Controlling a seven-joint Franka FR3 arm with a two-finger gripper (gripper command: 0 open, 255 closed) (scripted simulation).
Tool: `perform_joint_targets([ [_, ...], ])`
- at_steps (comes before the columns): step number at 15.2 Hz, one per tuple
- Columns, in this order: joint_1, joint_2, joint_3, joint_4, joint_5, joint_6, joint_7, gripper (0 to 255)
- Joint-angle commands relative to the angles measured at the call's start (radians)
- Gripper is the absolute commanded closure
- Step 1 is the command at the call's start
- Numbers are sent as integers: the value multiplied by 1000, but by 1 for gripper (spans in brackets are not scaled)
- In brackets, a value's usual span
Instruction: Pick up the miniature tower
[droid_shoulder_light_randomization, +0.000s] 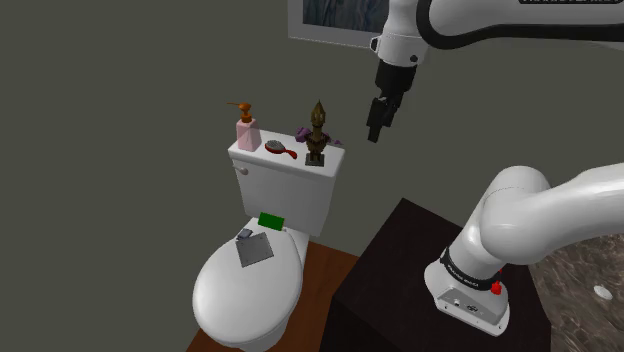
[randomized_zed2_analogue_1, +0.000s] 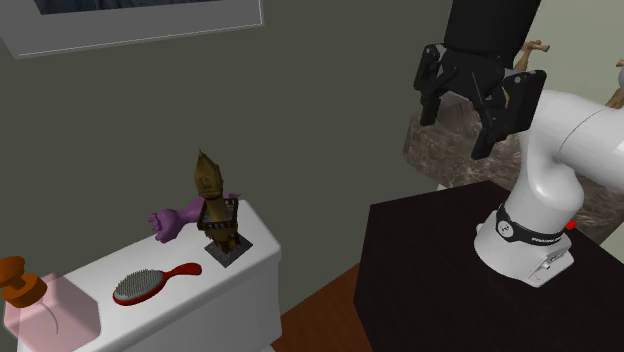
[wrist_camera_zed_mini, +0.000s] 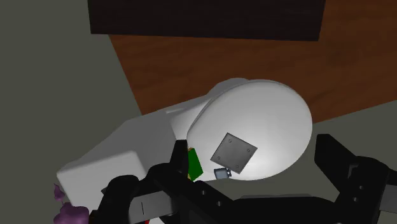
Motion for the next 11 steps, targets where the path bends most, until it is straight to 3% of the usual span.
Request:
perform_joint_targets([
  [1,0,0,0,0,0,0,0,0],
  [11,-35,172,-134,-75,-92,414,-213,0],
])
